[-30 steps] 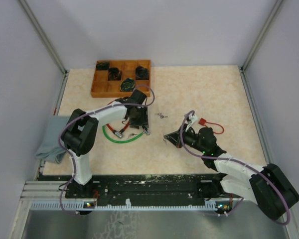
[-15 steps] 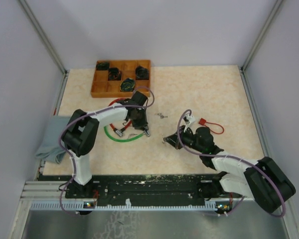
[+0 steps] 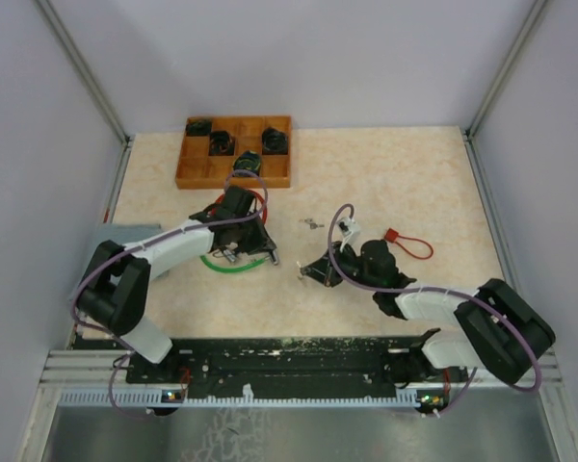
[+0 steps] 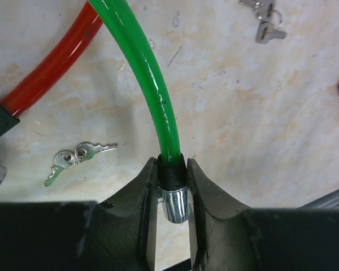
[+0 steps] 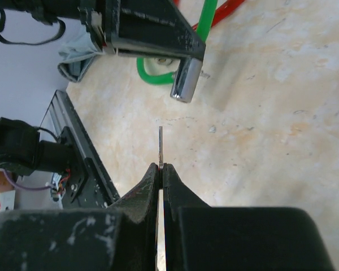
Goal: Unlock with the key
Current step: Pick up the lock from the center of the board.
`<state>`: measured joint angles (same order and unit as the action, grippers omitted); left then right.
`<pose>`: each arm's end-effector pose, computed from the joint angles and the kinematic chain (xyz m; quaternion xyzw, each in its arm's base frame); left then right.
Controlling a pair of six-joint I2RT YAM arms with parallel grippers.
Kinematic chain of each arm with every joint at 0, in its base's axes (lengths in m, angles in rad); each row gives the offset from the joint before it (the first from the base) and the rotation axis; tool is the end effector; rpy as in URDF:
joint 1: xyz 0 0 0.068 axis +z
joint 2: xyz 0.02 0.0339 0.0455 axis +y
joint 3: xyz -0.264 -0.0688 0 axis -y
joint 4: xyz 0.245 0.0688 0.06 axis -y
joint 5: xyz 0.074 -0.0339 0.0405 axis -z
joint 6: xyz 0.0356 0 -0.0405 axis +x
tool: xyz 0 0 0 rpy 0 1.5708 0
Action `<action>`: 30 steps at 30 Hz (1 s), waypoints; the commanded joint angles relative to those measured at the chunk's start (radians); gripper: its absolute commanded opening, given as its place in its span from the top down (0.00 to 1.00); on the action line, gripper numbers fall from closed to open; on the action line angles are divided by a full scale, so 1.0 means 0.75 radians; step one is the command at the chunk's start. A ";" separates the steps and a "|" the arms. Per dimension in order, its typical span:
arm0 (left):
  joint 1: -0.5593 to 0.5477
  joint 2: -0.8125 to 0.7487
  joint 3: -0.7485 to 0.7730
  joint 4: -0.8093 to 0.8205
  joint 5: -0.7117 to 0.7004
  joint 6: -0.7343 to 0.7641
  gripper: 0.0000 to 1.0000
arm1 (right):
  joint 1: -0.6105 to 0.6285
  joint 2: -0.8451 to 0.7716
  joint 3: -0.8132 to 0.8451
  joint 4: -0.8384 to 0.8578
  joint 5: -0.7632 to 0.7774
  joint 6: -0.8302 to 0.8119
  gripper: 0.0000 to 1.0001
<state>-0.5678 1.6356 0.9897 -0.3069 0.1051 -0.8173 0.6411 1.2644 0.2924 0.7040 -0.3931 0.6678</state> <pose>0.2781 -0.1818 0.1882 -0.1025 0.9459 -0.2324 0.2018 0.1771 0.1491 0.1683 -0.1080 0.7814 0.4852 0.3772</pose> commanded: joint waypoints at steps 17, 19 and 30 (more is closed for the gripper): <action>0.057 -0.203 -0.236 0.404 0.193 -0.285 1.00 | 0.107 0.451 0.110 0.549 0.025 0.364 1.00; 0.059 -0.201 -0.237 0.408 0.200 -0.291 1.00 | 0.106 0.471 0.113 0.566 0.025 0.375 1.00; 0.067 -0.193 -0.252 0.445 0.246 -0.316 1.00 | 0.107 0.505 0.119 0.544 0.063 0.393 1.00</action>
<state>-0.5228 1.5188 0.8028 -0.0238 0.2546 -1.0363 0.7128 1.6344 0.3492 1.0504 -0.3622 0.9539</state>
